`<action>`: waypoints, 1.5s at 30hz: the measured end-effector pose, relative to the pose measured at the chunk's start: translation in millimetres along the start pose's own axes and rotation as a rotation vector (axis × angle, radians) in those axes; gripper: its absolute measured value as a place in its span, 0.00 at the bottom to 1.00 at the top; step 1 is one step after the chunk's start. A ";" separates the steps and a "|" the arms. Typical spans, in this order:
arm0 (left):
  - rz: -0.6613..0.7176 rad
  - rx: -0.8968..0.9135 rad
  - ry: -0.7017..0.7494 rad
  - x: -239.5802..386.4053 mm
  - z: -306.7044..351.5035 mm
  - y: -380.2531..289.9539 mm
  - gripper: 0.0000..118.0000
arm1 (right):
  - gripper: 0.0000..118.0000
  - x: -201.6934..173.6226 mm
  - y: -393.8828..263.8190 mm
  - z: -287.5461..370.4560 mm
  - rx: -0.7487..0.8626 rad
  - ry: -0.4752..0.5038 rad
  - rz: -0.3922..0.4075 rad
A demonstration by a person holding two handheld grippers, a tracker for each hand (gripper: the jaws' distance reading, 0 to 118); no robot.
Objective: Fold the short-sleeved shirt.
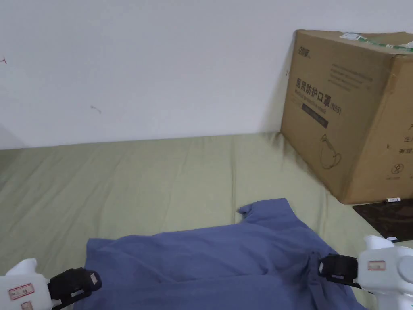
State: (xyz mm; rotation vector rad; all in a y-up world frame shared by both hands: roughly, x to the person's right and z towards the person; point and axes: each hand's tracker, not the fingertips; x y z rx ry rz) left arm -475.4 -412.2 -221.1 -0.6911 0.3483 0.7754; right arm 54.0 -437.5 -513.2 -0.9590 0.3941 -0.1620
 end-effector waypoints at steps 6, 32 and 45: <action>-0.457 0.512 0.038 73.9 83.9 -70.5 0.52 | 0.85 -37.6 -43.9 107.6 0.427 0.193 0.116; -0.136 -0.319 0.288 -40.5 -42.2 -35.4 0.86 | 0.00 -72.7 -72.5 120.2 0.403 0.290 0.146; -0.277 -0.246 0.373 -33.5 -71.8 -88.2 0.85 | 0.00 -61.2 -61.9 115.9 0.362 0.260 0.188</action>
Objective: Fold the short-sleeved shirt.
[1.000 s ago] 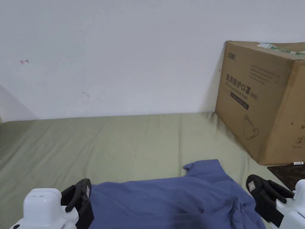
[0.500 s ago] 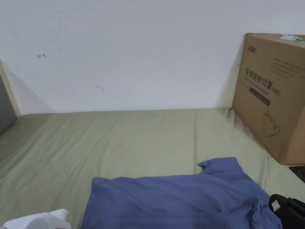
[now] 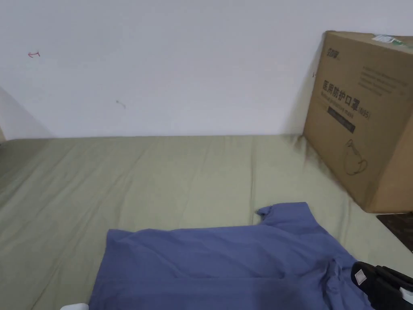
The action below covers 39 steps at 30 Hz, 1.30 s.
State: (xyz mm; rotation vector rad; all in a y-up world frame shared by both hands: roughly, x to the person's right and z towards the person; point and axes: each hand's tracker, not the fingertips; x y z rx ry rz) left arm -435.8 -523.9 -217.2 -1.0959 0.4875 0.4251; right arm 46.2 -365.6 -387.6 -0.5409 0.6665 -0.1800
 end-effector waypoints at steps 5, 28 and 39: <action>-0.091 0.107 0.015 6.7 40.3 -5.6 0.24 | 0.00 39.7 3.7 -4.6 -0.080 -0.074 -0.022; -0.028 0.135 -0.071 10.1 68.4 -21.7 0.07 | 0.06 133.1 -40.7 -108.5 -0.636 -0.257 0.038; -0.096 0.003 -0.060 -27.0 122.2 -48.6 0.07 | 0.06 140.1 -38.5 4.2 -0.732 -0.232 -0.031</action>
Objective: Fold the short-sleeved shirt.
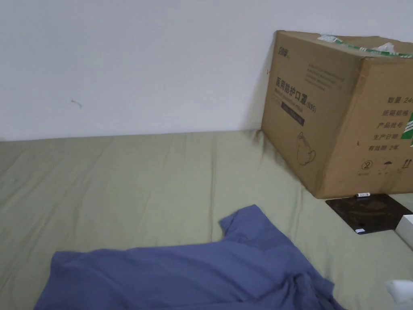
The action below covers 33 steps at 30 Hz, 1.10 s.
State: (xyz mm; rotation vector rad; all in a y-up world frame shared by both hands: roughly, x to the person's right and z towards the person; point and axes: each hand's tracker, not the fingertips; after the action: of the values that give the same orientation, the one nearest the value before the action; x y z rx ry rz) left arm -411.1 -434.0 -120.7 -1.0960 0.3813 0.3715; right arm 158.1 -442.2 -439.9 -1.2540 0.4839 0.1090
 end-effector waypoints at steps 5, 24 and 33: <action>0.018 -0.182 -0.049 -13.4 -25.1 -21.6 0.07 | 0.06 6.0 -26.6 -36.4 -0.117 -0.062 0.004; 0.030 0.591 -0.191 25.0 89.1 31.0 0.85 | 0.75 -104.6 4.8 70.8 0.562 0.209 0.036; -0.015 0.844 -0.199 73.6 87.8 75.6 0.00 | 0.02 -175.8 41.0 69.3 0.949 0.335 0.086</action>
State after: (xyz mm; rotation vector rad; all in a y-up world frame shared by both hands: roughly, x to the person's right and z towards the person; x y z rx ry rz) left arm -372.3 -316.0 -179.0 -0.2349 0.3052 0.2600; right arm 7.1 -332.7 -388.7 -0.3136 0.7596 -0.2445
